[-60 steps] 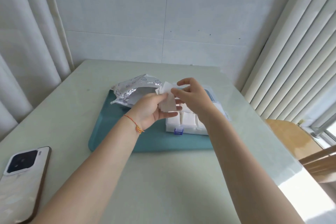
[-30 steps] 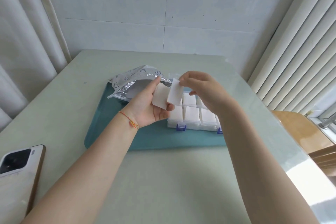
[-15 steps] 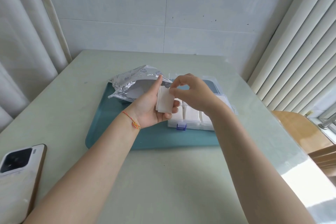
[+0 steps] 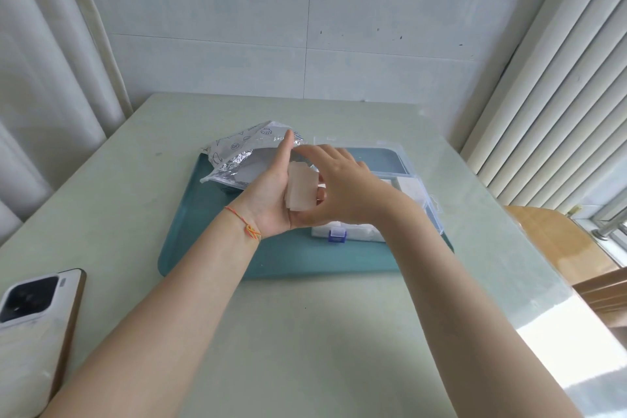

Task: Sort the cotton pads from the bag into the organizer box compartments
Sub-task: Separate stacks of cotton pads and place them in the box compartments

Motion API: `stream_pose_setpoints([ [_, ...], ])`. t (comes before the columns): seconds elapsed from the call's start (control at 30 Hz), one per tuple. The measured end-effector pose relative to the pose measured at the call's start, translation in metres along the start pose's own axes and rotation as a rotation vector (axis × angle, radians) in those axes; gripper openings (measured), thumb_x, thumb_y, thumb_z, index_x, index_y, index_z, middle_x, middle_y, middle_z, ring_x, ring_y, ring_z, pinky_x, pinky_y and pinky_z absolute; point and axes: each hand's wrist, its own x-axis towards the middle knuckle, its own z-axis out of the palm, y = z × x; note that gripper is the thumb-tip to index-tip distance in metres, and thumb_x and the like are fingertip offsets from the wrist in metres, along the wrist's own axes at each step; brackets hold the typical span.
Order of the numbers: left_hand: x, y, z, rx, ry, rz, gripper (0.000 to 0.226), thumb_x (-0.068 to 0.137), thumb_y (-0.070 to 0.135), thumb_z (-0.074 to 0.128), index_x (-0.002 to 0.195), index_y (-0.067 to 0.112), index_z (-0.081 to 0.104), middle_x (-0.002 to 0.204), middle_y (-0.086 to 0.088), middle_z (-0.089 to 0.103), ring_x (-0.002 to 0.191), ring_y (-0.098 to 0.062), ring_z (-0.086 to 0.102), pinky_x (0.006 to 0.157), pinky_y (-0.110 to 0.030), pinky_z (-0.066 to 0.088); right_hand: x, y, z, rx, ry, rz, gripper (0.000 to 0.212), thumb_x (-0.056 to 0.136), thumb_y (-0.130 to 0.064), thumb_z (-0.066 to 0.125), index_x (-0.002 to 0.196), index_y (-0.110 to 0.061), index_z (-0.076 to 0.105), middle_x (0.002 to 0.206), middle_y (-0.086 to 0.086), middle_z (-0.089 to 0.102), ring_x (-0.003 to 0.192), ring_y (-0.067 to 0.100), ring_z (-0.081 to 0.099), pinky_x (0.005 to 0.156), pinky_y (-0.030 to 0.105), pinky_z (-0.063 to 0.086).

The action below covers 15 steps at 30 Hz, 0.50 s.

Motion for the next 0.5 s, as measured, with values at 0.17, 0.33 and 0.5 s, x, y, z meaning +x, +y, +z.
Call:
stream_pose_setpoints([
  [0.17,-0.0014,0.0002,0.0025,0.01,0.029,-0.012,0.072,0.08,0.085,0.034,0.088,0.022,0.069,0.082,0.001,0.062,0.071,-0.016,0.062,0.072,-0.034,0.048,-0.0007,-0.0001,0.0034,-0.079,0.03,-0.018,0.083,0.068,-0.052,0.079,0.137,-0.032,0.039,0.128,-0.009,0.041,0.118,0.016,0.036,0.097,0.039,0.032],
  [0.33,-0.001,0.0016,0.0005,-0.009,0.036,-0.009,0.069,0.079,0.084,0.04,0.092,0.022,0.067,0.087,0.001,0.06,0.082,-0.015,0.059,0.073,-0.032,0.049,0.0014,-0.0006,0.0031,-0.121,0.042,0.005,0.071,0.069,-0.05,0.077,0.127,-0.026,0.042,0.123,-0.004,0.042,0.114,0.019,0.036,0.091,0.036,0.029],
  [0.5,0.0006,0.0016,0.0008,-0.058,0.086,0.007,0.059,0.082,0.077,0.047,0.093,0.022,0.064,0.085,0.0,0.063,0.081,-0.016,0.06,0.07,-0.029,0.05,0.0019,-0.0011,0.0035,-0.156,0.071,-0.002,0.07,0.07,-0.051,0.075,0.127,-0.027,0.043,0.122,-0.004,0.042,0.116,0.02,0.037,0.094,0.037,0.031],
])
